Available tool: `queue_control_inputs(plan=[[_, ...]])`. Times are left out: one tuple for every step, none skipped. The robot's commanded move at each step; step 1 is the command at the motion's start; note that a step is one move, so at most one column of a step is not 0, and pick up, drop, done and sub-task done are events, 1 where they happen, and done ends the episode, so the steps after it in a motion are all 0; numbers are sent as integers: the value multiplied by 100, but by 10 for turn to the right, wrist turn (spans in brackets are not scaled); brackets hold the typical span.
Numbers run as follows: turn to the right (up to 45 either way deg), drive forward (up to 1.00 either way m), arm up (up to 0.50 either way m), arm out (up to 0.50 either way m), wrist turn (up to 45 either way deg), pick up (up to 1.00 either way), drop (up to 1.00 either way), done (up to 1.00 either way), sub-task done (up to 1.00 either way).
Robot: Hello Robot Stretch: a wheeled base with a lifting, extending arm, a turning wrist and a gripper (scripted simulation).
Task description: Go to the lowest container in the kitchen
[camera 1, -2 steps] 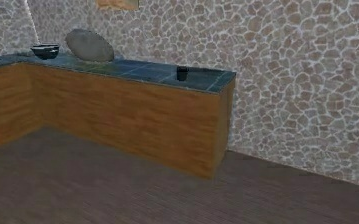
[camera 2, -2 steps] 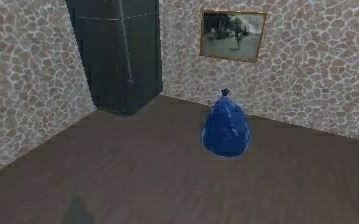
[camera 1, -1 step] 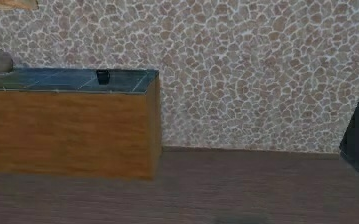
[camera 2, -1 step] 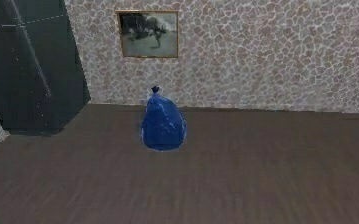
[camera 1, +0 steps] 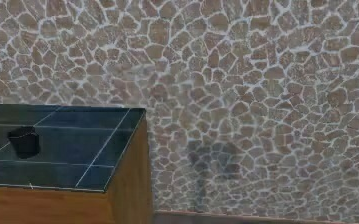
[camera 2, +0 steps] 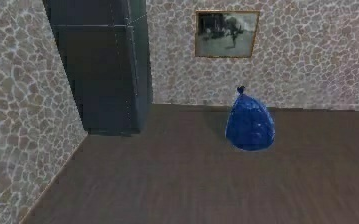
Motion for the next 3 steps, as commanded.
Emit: queue_control_inputs(plan=[[450,0,0,0,0,0,0,0,0],[450,0,0,0,0,0,0,0,0],[450,0,0,0,0,0,0,0,0]])
